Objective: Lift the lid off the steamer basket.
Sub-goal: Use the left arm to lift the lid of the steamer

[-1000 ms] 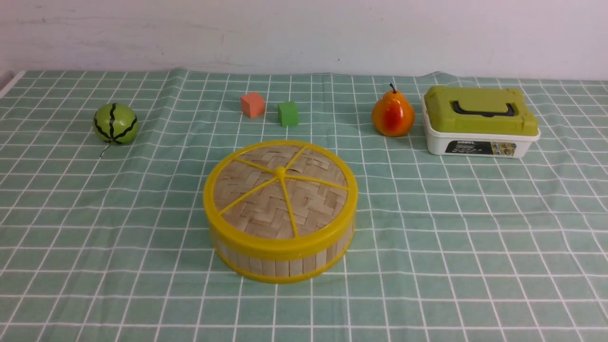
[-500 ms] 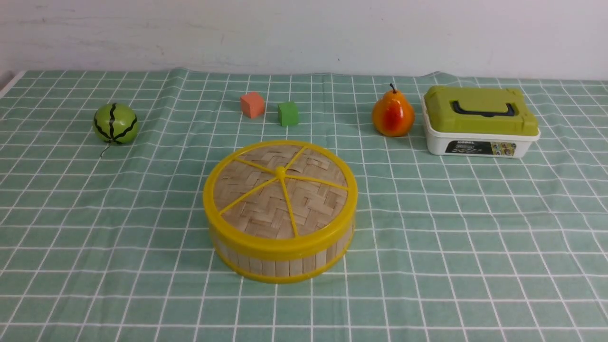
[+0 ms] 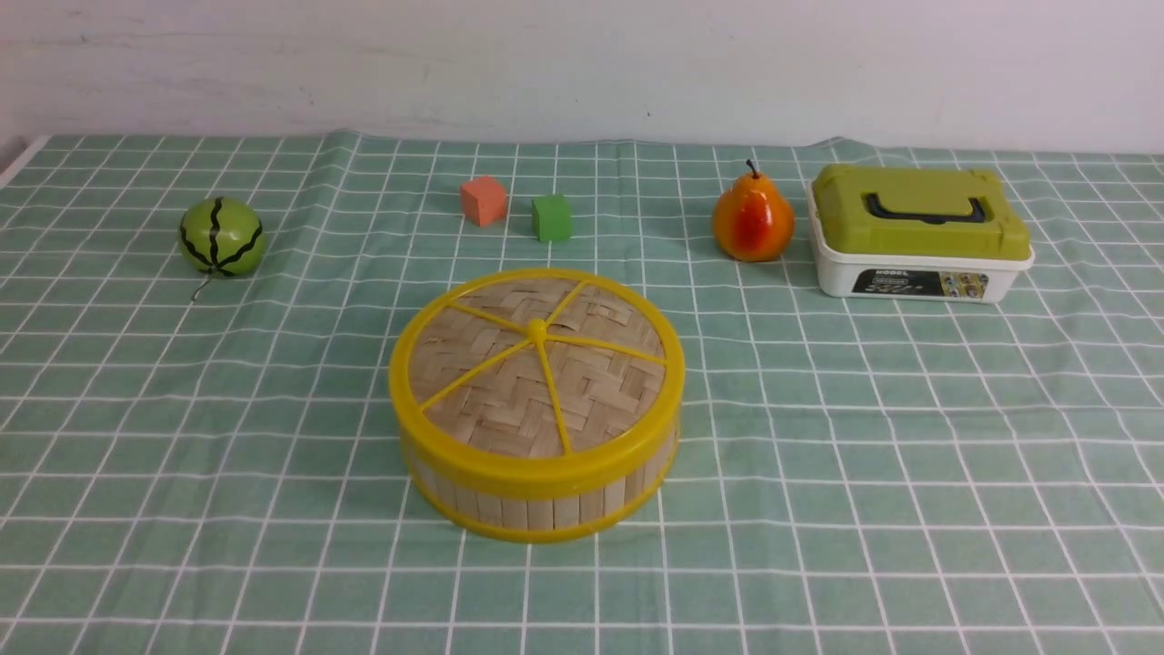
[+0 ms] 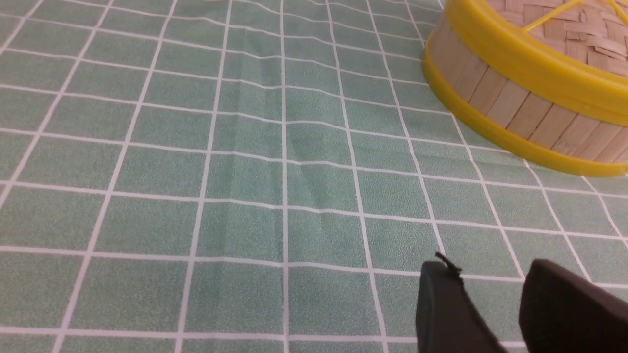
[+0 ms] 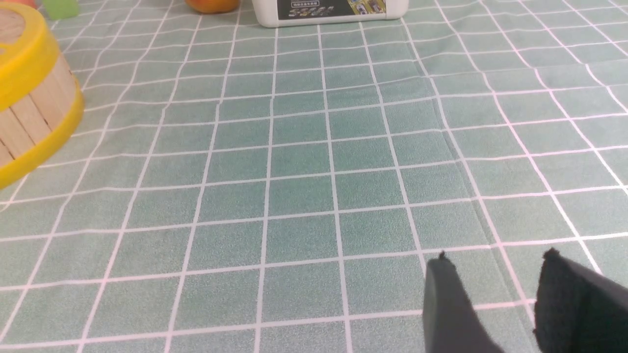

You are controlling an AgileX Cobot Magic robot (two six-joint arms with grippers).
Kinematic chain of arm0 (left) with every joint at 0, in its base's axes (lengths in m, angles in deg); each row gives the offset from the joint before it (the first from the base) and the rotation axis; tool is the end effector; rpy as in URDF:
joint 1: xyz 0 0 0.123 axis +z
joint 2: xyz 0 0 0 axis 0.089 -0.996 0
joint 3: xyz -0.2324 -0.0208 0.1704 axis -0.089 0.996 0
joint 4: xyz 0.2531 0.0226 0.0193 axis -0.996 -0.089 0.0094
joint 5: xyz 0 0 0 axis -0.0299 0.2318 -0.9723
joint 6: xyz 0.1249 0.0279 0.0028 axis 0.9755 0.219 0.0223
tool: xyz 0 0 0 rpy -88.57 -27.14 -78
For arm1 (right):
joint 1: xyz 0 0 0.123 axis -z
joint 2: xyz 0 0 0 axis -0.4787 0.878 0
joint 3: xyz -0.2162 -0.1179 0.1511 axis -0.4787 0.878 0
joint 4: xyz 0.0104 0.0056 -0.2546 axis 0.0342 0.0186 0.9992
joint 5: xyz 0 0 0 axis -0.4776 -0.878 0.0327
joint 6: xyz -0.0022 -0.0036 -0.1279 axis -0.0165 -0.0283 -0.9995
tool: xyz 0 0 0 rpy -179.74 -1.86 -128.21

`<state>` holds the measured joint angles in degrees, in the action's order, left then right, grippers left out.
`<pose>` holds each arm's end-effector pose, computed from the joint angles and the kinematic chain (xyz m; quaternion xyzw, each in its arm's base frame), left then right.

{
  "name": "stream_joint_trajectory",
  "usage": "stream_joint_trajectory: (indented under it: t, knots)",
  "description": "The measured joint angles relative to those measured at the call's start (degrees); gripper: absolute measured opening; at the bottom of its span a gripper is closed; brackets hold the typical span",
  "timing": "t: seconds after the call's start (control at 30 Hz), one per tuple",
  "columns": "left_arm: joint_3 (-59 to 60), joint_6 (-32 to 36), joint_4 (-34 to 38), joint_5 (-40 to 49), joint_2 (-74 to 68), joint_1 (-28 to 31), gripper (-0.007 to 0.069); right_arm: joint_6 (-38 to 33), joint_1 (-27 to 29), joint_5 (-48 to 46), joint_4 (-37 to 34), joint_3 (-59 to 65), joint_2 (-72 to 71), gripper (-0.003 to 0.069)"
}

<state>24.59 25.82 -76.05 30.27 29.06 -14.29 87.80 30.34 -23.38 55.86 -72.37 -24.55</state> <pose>0.0852 -0.0142 0.1567 -0.0417 0.8109 -0.1244 0.5703 0.0865 -0.0016 0.1619 0.0706 0.8035 0.0392 0.5898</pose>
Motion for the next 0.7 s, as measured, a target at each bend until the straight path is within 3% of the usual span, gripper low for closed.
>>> stream_joint_trajectory:
  t: [0.37,0.47,0.57,0.7]
  knots:
    - [0.0,0.0,0.06,0.0,0.0,0.0,0.0237,0.0,0.0,0.0,0.0,0.0,0.0,0.0241]
    - [0.0,-2.55,3.63,-0.62,0.0,0.0,0.0237,0.0,0.0,0.0,0.0,0.0,0.0,0.0241]
    - [0.0,-15.88,26.58,-4.44,0.0,0.0,0.0237,0.0,0.0,0.0,0.0,0.0,0.0,0.0241]
    - [0.0,-24.42,44.84,-7.91,0.0,0.0,0.0237,0.0,0.0,0.0,0.0,0.0,0.0,0.0241]
